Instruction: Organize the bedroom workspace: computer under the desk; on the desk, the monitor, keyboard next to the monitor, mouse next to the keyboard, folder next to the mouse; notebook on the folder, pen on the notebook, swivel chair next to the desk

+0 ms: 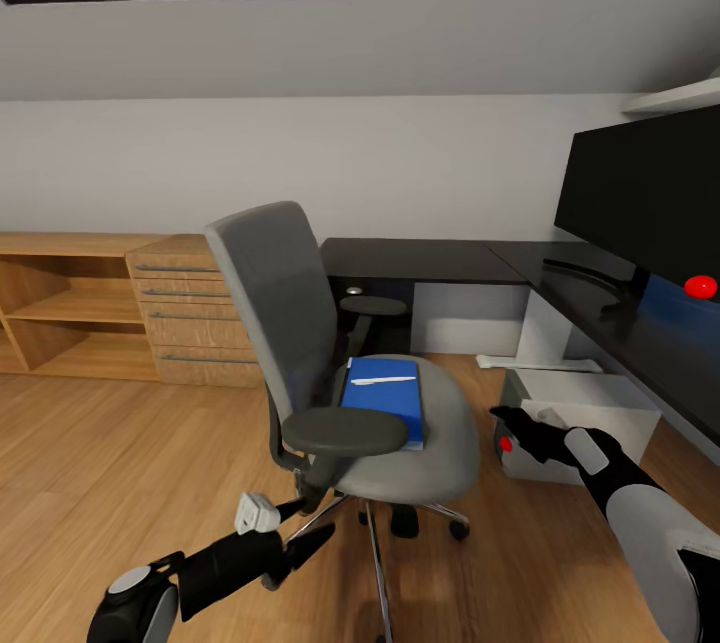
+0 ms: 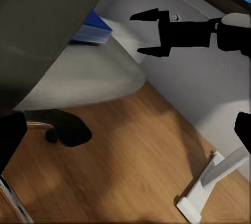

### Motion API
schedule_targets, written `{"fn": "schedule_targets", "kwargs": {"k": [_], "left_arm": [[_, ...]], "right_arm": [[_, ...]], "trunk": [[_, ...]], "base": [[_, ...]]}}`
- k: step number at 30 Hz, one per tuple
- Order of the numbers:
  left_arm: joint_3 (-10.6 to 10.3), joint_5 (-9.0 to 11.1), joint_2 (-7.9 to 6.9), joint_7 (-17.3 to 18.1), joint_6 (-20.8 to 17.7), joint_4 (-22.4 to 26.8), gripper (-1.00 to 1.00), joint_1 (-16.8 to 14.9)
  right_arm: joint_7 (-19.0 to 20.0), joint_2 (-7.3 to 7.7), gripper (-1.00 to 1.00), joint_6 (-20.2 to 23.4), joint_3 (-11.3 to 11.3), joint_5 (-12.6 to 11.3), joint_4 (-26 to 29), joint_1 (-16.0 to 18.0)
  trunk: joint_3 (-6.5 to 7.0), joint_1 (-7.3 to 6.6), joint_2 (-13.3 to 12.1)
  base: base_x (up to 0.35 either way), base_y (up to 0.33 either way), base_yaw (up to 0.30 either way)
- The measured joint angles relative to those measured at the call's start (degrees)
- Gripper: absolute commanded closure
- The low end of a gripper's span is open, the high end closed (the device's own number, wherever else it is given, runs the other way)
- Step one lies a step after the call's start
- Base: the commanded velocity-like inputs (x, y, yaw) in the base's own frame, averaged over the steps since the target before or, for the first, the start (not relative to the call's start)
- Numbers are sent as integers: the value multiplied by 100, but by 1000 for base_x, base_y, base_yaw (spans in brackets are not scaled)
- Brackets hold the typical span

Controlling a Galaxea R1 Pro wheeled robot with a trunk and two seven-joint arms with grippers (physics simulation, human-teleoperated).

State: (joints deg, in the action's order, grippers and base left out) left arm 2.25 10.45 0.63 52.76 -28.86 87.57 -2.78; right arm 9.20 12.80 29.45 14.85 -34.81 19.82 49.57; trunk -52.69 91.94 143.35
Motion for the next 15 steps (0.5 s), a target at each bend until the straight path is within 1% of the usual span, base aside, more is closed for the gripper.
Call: {"fn": "schedule_targets", "kwargs": {"k": [4,5,10,11,15], "left_arm": [[-2,-8,-104,85,-146,-1,-100,0],[-5,-7,-155,106,-268,2,-100,0],[-7,-6,-199,117,-338,-1,-100,0],[-7,-4,-215,120,-363,4,-100,0],[-6,1,-225,128,-379,15,-100,0]], "right_arm": [[224,15,-100,59,1,2,1,0],[522,66,-100,154,3,3,-2,-1],[899,142,-100,259,4,9,-5,2],[1068,205,-100,292,7,9,-10,0],[1159,249,-100,303,11,6,-9,-1]], "trunk": [[0,0,0],[0,0,0],[0,0,0],[0,0,0],[0,0,0]], "base": [[0,0,0],[0,0,0],[0,0,0],[0,0,0],[0,0,0]]}}
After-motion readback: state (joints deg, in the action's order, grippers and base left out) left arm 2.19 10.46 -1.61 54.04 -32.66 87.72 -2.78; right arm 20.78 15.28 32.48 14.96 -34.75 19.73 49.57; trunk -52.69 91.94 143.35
